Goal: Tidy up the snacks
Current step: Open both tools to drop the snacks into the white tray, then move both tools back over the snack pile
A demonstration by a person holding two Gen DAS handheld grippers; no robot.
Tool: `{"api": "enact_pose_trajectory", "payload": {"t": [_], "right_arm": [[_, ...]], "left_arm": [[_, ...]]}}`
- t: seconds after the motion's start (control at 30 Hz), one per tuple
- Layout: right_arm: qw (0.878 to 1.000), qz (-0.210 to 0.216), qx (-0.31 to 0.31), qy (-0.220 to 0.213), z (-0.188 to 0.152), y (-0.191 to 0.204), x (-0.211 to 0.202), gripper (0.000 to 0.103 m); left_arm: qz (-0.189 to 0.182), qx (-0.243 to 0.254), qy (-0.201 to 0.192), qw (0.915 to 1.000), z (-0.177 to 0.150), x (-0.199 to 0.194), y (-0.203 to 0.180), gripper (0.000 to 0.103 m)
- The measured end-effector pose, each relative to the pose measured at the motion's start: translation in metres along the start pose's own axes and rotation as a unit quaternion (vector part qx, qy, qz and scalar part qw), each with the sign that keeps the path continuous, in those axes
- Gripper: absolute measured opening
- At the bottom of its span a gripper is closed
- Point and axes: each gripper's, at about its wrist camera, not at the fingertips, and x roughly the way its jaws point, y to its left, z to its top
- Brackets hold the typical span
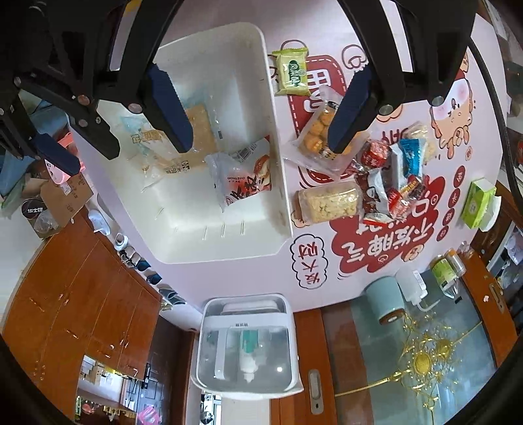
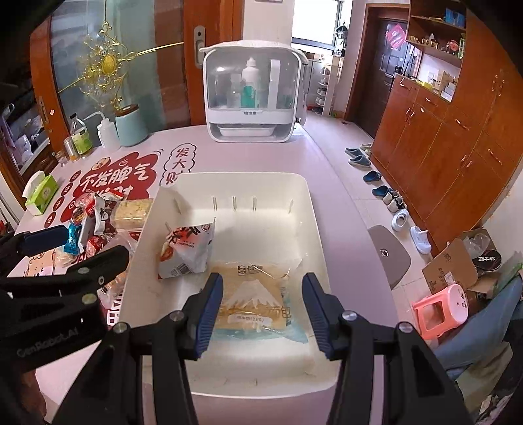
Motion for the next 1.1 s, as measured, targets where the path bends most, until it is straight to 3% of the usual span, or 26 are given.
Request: {"api": "enact_pose_trajectory", "payload": {"t": [0.33,0.63,0.93,1.1], "right_arm": [[0.999,-0.002,0.025,-0.022,0.008,0.026,-0.026,0.051],[0.998,-0.003,0.032,-0.053,0.018,0.079,-0.054,0.051],[0.999,0.007,0.018,-0.043,0.024,0.154,-0.054,0.051],[0.999,0.007,0.018,-0.026,0.026,0.183,-0.039,0.051]], "left_arm": [[-0.018,-0.012,-0.002,0.9998,-0.006,-0.029,0.042,0.084],[-0.029,-0.022,0.000,0.9994,-0.008,-0.048,0.116,0.084],[-0.004,-0.028,-0.015,0.9995,-0.010,-0.050,0.212,0.084],[0.038,-0.046,-0.015,0.9981,-0.016,-0.039,0.273,0.084]]}}
